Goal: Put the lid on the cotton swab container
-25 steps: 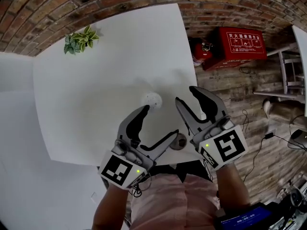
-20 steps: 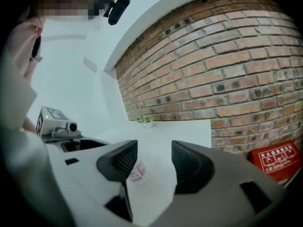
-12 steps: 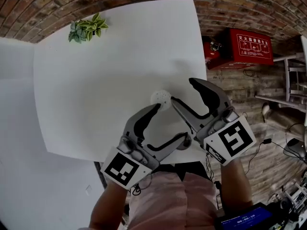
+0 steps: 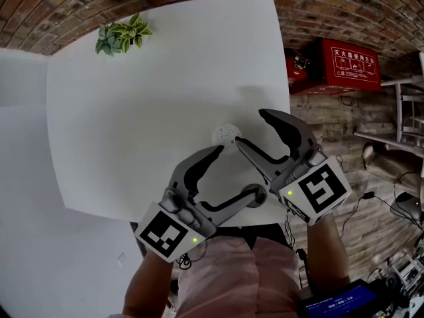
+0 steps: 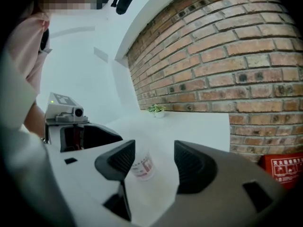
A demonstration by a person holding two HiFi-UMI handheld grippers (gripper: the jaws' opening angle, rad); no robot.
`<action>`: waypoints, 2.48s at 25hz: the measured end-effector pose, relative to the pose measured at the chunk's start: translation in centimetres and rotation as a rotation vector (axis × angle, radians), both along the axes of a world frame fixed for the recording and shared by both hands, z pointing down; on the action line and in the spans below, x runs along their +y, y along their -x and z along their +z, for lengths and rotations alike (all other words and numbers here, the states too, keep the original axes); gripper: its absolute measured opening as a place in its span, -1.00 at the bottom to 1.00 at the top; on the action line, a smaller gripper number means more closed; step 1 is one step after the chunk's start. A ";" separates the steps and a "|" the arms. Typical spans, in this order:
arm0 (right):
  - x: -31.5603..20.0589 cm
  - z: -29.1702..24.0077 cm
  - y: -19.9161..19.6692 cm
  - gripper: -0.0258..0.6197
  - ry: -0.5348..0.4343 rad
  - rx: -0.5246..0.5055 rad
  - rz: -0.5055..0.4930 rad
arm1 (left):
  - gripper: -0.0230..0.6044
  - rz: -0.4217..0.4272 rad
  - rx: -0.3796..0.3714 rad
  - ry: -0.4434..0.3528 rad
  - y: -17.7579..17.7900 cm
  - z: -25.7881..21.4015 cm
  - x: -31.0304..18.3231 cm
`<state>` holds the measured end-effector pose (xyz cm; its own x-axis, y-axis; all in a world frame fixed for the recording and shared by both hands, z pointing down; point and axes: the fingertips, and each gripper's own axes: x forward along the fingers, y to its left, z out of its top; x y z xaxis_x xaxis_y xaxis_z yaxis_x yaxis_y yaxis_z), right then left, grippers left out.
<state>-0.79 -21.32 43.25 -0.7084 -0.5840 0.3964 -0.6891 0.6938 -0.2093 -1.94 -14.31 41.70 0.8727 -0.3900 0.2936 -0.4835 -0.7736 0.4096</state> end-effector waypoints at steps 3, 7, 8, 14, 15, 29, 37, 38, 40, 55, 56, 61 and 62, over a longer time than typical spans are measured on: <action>0.1 -0.1 0.1 -0.11 0.007 0.004 0.000 | 0.32 0.004 -0.002 0.007 0.1 0.1 0.2; 0.1 0.3 0.0 -0.11 0.003 0.013 -0.004 | 0.32 0.004 -0.007 0.012 0.2 0.3 0.2; 0.1 0.4 0.0 -0.12 0.001 0.007 -0.003 | 0.32 0.003 -0.007 0.014 0.2 0.4 0.2; 0.1 0.3 -0.2 -0.11 0.015 -0.075 0.015 | 0.32 0.008 -0.009 0.001 0.0 0.3 0.3; 0.0 0.0 -0.2 -0.11 0.014 -0.093 0.021 | 0.32 0.008 -0.008 -0.004 0.0 0.2 0.4; 1.3 -9.7 -2.4 -0.44 -0.199 -0.058 0.163 | -0.88 -0.422 -0.017 -0.290 6.1 -10.1 -2.6; 3.3 -16.4 -4.6 -0.91 -0.347 -0.043 0.313 | -0.92 -0.666 -0.085 -0.493 8.1 -19.4 -3.4; 3.7 -17.1 -4.6 -0.91 -0.368 -0.041 0.307 | -0.92 -0.670 -0.088 -0.514 7.9 -20.2 -3.2; 4.2 -18.3 -4.6 -0.91 -0.401 -0.039 0.296 | -0.92 -0.668 -0.083 -0.553 7.2 -21.5 -2.8; 5.5 -20.6 -6.4 -0.91 -0.455 -0.078 0.302 | -0.92 -0.679 -0.054 -0.570 4.7 -22.9 -1.5; 5.5 -20.6 -6.4 -0.91 -0.455 -0.078 0.300 | -0.92 -0.679 -0.052 -0.568 4.6 -22.9 -1.5; 5.4 -20.5 -6.7 -0.91 -0.453 -0.079 0.298 | -0.92 -0.675 -0.049 -0.565 4.1 -22.8 -1.6; 5.4 -20.5 -6.7 -0.91 -0.452 -0.080 0.298 | -0.92 -0.674 -0.051 -0.564 4.1 -22.7 -1.7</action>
<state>5.95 -15.90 22.80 -0.5040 -0.8636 0.0111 -0.8636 0.5041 0.0049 -6.00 -16.00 19.00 0.3953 -0.9162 -0.0658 -0.9176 -0.3971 0.0180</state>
